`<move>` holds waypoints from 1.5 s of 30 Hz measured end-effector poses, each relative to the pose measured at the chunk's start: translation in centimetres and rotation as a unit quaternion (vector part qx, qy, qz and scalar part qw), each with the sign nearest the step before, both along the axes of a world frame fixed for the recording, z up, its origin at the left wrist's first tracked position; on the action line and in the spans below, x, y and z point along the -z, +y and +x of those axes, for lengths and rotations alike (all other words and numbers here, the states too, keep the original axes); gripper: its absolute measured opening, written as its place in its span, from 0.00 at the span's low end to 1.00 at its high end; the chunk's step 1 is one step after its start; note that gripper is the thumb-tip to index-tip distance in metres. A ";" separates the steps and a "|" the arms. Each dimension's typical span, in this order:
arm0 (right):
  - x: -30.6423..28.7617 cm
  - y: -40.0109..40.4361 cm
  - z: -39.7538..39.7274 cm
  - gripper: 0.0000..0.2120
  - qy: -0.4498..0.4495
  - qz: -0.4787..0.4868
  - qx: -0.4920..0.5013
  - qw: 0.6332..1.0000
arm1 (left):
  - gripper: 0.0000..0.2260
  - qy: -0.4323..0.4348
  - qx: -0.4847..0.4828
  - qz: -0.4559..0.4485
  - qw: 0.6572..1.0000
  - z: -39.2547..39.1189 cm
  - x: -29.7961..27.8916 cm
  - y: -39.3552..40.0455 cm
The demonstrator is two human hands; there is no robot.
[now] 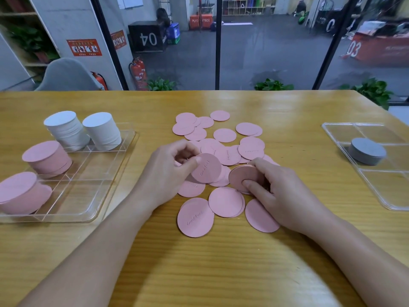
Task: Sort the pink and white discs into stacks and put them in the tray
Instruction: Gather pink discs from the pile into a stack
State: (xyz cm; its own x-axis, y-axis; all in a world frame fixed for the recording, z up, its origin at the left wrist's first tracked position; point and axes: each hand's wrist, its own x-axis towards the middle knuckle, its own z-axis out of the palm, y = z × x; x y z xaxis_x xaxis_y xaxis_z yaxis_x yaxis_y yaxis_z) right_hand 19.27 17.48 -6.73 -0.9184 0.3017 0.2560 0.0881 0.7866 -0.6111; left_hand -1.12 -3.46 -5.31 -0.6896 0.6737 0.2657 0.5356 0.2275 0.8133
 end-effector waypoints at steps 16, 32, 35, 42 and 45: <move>-0.1 -0.9 -0.1 0.06 0.007 0.019 -0.032 0.999 | 0.16 -0.084 0.148 0.010 0.985 2.5 0.3 0.8; 0.2 -0.6 -0.2 0.12 0.007 0.020 -0.033 0.999 | 0.25 0.115 -0.032 -0.224 0.967 1.4 1.5 1.1; 0.2 -0.5 -0.2 0.10 0.003 0.019 -0.029 0.999 | 0.22 0.105 -0.027 -0.201 0.974 1.5 1.3 1.0; 0.1 -0.6 -0.2 0.12 0.006 0.021 -0.028 0.999 | 0.14 0.033 -0.040 -0.089 0.995 1.5 0.7 0.9; 0.2 -0.6 -0.2 0.11 0.005 0.019 -0.024 1.000 | 0.07 0.016 -0.039 -0.041 0.998 1.4 0.4 0.9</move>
